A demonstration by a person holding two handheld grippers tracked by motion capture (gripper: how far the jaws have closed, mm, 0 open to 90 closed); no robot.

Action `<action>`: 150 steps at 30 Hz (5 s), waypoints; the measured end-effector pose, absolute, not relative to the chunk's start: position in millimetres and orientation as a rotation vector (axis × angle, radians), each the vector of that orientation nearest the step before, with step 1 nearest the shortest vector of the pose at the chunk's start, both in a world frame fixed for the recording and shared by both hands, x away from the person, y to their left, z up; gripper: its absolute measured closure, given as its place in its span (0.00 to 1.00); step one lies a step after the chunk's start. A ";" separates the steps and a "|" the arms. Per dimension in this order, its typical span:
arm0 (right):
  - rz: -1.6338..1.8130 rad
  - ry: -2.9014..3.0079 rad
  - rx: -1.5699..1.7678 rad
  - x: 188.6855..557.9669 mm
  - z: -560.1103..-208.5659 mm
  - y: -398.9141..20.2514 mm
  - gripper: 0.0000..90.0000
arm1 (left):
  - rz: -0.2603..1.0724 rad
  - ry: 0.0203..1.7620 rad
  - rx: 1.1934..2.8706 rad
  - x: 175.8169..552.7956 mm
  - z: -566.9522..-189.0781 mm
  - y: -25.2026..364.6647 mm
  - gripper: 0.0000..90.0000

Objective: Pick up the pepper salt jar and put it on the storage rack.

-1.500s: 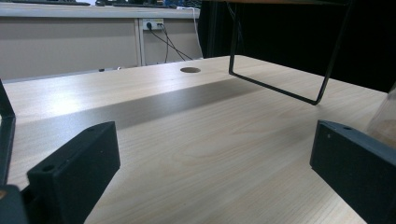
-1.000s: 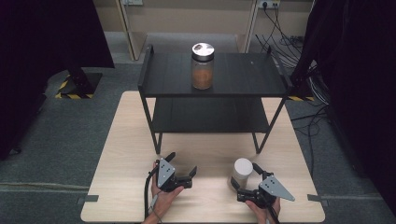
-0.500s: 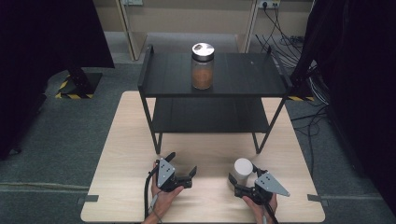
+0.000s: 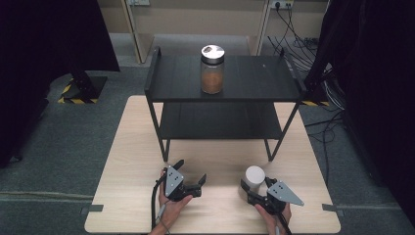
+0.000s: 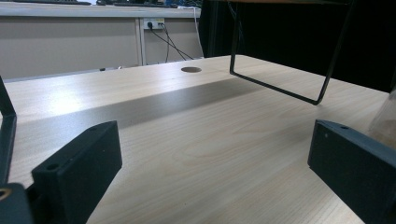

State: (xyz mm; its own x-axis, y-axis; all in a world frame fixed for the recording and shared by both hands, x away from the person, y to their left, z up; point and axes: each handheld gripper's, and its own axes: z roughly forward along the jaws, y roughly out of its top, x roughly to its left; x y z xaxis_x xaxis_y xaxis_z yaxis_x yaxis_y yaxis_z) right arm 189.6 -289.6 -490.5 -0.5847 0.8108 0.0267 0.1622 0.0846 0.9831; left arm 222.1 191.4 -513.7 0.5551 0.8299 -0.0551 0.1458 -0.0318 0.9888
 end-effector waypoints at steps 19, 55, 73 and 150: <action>1.567 1.791 0.935 184.0 -482.3 -296.5 0.39 | 0.672 0.866 1.528 222.5 -513.8 191.7 0.02; 1.628 1.804 0.827 182.9 -412.6 -305.7 0.39 | 0.666 0.864 1.528 222.9 -513.9 192.6 0.00; 1.647 1.839 0.793 193.3 -365.4 -310.0 0.39 | 0.666 0.865 1.527 223.0 -513.8 192.5 0.00; 1.600 1.807 0.829 342.0 -161.6 -247.0 0.40 | 0.669 0.863 1.531 222.9 -513.6 192.2 0.00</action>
